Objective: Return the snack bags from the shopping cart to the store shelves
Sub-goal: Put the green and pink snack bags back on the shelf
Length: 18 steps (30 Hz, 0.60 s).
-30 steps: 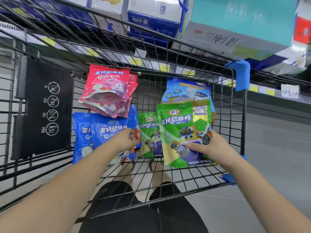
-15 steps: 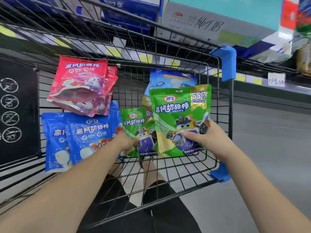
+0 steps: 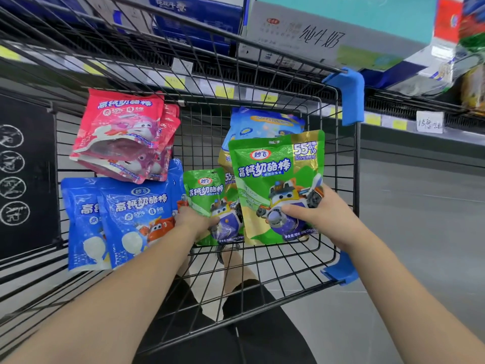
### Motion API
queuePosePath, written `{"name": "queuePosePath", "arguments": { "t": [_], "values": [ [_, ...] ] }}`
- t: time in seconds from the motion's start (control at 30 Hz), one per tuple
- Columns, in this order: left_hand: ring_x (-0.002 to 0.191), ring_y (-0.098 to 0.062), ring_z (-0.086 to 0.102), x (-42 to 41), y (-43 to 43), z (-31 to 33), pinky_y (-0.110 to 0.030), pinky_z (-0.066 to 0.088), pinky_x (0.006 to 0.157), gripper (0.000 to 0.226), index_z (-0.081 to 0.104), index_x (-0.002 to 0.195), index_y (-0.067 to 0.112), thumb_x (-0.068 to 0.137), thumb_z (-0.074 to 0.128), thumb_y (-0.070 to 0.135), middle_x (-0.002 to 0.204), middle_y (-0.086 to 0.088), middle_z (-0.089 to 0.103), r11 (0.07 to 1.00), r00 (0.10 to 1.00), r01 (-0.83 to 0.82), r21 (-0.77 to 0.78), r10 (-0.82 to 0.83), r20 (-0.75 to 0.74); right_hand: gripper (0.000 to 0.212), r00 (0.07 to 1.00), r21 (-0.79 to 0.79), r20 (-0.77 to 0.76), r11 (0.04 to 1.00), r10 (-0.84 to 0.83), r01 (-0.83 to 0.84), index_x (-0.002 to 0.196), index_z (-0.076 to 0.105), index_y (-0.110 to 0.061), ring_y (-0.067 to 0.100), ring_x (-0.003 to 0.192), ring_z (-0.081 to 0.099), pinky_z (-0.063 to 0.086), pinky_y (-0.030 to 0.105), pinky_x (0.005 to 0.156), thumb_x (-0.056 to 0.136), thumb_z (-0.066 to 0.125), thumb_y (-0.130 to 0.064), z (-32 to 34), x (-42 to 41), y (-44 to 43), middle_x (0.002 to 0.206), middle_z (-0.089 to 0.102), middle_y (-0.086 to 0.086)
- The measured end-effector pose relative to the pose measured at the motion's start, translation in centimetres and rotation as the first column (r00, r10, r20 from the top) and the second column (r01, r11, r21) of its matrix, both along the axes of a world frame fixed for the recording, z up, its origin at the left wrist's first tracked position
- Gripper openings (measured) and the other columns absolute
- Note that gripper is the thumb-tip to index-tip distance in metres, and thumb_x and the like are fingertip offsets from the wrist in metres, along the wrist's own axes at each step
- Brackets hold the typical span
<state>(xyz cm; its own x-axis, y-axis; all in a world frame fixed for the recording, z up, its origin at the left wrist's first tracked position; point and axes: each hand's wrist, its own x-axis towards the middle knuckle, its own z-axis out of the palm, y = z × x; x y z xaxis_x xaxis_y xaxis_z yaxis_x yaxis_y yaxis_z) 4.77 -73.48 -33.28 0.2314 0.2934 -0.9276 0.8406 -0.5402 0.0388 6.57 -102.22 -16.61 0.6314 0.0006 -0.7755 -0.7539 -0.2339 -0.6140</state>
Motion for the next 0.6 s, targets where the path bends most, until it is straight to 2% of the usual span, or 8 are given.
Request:
{"name": "queuePosePath", "arguments": {
  "t": [0.07, 0.13, 0.23, 0.3, 0.37, 0.47, 0.6],
  "values": [
    [0.118, -0.031, 0.058, 0.0, -0.3, 1.2, -0.041, 0.049, 0.101, 0.091, 0.050, 0.127, 0.005, 0.057, 0.092, 0.045, 0.124, -0.012, 0.061, 1.000, 1.000, -0.012, -0.020, 0.013, 0.020, 0.054, 1.000, 0.019, 0.001, 1.000, -0.012, 0.012, 0.125, 0.063, -0.025, 0.017, 0.105, 0.074, 0.057, 0.043, 0.098, 0.078, 0.088, -0.019, 0.1, 0.0, 0.1, 0.113, 0.077, -0.004],
    [0.109, -0.029, 0.063, -0.2, 0.1, 1.6, -0.039, 0.053, 0.096, 0.071, 0.058, 0.118, 0.006, 0.064, 0.091, 0.038, 0.115, -0.010, 0.065, 0.994, 0.998, -0.052, -0.091, 0.055, 0.030, 0.052, 1.000, 0.031, -0.002, 0.999, -0.015, 0.015, 0.125, 0.064, -0.023, 0.017, 0.103, 0.075, 0.057, 0.043, 0.097, 0.079, 0.087, -0.016, 0.1, 0.0, 0.3, 0.112, 0.078, -0.003],
    [0.093, -0.026, 0.071, -0.4, 1.7, 2.9, -0.045, 0.058, 0.089, 0.051, 0.066, 0.105, 0.011, 0.064, 0.093, 0.025, 0.106, -0.009, 0.074, 0.925, 0.965, -0.248, -0.287, 0.261, 0.008, 0.050, 1.000, 0.039, -0.021, 0.999, -0.021, 0.022, 0.124, 0.065, -0.021, 0.017, 0.103, 0.075, 0.057, 0.043, 0.097, 0.079, 0.087, -0.018, -0.1, -0.2, 0.6, 0.111, 0.078, -0.003],
    [0.093, -0.027, 0.071, -0.1, 2.8, 4.5, -0.047, 0.057, 0.090, 0.040, 0.065, 0.100, 0.011, 0.069, 0.090, 0.016, 0.103, -0.012, 0.074, 0.870, 0.938, -0.327, -0.370, 0.346, -0.015, 0.052, 0.999, 0.057, -0.030, 0.998, -0.021, 0.023, 0.124, 0.066, -0.020, 0.019, 0.106, 0.074, 0.055, 0.043, 0.099, 0.077, 0.089, -0.022, -0.5, -0.3, 0.8, 0.114, 0.077, -0.002],
    [0.100, -0.031, 0.069, 0.6, 3.7, 6.4, -0.052, 0.052, 0.097, 0.031, 0.064, 0.099, 0.012, 0.076, 0.084, 0.009, 0.104, -0.015, 0.074, 0.828, 0.926, -0.361, -0.429, 0.372, -0.061, 0.053, 0.999, 0.072, -0.036, 0.997, -0.032, 0.035, 0.125, 0.067, -0.019, 0.020, 0.107, 0.074, 0.055, 0.042, 0.098, 0.077, 0.089, -0.025, -0.6, -0.5, 1.2, 0.115, 0.077, -0.001],
    [0.101, -0.031, 0.071, 1.5, 5.3, 8.9, -0.052, 0.053, 0.096, 0.035, 0.062, 0.114, 0.011, 0.082, 0.077, 0.005, 0.105, -0.013, 0.075, 0.770, 0.914, -0.389, -0.507, 0.393, -0.104, 0.047, 0.998, 0.094, -0.024, 0.993, -0.064, 0.066, 0.125, 0.067, -0.015, 0.019, 0.107, 0.073, 0.058, 0.035, 0.093, 0.081, 0.085, -0.016, -0.3, -0.7, 2.2, 0.113, 0.077, -0.002],
    [0.085, -0.021, 0.073, 2.4, 7.7, 13.4, -0.035, 0.059, 0.074, 0.041, 0.059, 0.123, 0.009, 0.085, 0.074, 0.007, 0.103, -0.010, 0.076, 0.738, 0.909, -0.358, -0.572, 0.416, -0.032, 0.043, 0.996, 0.102, -0.005, 0.991, -0.092, 0.092, 0.122, 0.069, -0.014, 0.015, 0.106, 0.073, 0.055, 0.032, 0.094, 0.082, 0.084, -0.015, 1.3, -0.7, 3.4, 0.111, 0.078, -0.004]
  ]
}}
